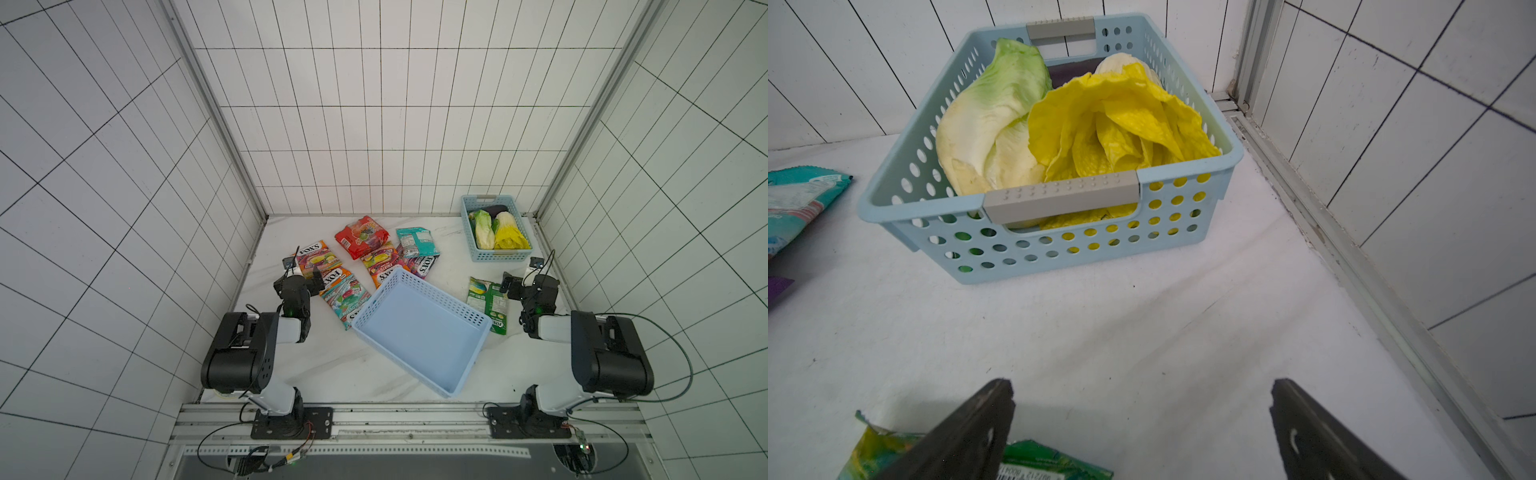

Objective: Put the candies in the basket
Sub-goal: Pick up the basket from the center of the board.

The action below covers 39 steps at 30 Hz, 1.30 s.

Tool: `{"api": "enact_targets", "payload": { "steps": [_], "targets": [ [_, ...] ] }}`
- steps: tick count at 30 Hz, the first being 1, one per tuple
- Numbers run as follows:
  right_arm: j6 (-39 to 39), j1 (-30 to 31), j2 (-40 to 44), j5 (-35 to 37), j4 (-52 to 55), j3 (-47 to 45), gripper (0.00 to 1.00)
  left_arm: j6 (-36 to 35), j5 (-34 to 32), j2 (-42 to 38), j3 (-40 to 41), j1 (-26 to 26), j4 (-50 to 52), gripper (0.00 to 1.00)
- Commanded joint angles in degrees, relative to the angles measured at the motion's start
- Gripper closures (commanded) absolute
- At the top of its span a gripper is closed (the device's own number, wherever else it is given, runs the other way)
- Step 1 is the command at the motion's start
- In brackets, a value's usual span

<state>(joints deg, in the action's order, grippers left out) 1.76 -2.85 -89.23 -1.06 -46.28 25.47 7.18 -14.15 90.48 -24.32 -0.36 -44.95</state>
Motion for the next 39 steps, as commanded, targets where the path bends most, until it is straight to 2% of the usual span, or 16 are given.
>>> {"api": "enact_targets", "payload": {
  "steps": [1,3,6,9,12,14,15,17,19,23,27,34,36,39],
  "targets": [
    [0.22,1.71,3.91,3.8,2.25,-0.37,0.01,-1.36,2.05,-2.5,-0.09,0.14,-1.07,0.02],
    [0.86,2.31,9.06,5.72,11.16,1.6,0.01,-1.96,3.22,-3.96,-0.4,0.18,0.27,0.02],
    [6.04,2.41,15.05,8.39,22.45,4.82,0.01,-3.15,5.52,-7.88,-2.03,0.14,5.09,0.01],
    [11.53,2.41,21.23,7.32,32.01,7.24,0.01,-4.19,8.64,-14.56,-5.33,0.18,15.38,0.02],
    [18.87,2.32,27.66,5.29,39.05,8.98,0.01,-5.92,12.4,-19.27,-13.02,0.18,31.94,0.02],
    [26.93,2.09,31.58,5.87,45.47,10.33,0.01,-5.76,13.68,-19.74,-21.64,0.12,48.74,0.02],
    [28.69,1.9,32.89,5.4,46.78,10.34,0.01,-5.29,14.07,-19.59,-25.5,0.16,54.1,0.02],
    [27.11,1.75,35.57,0.46,47.37,10.31,0.01,-3.93,14.37,-19.75,-31.67,0.14,64.13,0.03],
    [25.58,1.82,36.04,-3.22,50.51,11.87,0.01,-2.14,14.47,-20.93,-34.46,0.16,70.16,0.03],
    [21.28,5.88,32.38,-3.24,58.23,16.6,0.01,-1.76,19.22,-23.1,-33.71,0.4,73.52,0.03],
    [17.99,12.44,26.95,-3.48,60.51,19.98,0.01,-1.41,29.56,-23.22,-30.05,3.38,70.32,0.03],
    [9.56,25.72,13.66,-0.84,63.96,28.71,0.0,-2.48,29.62,-22.35,-28.12,3.44,68.64,0.02],
    [8.17,28.04,9.79,0.23,64.34,30.43,0.01,-2.37,29.36,-22.19,-27.9,3.4,68.64,0.02],
    [6.23,30.32,3.76,-1.82,65.24,33.49,0.07,-2.34,29.52,-22.54,-27.72,2.96,68.53,0.02]
  ]
}}
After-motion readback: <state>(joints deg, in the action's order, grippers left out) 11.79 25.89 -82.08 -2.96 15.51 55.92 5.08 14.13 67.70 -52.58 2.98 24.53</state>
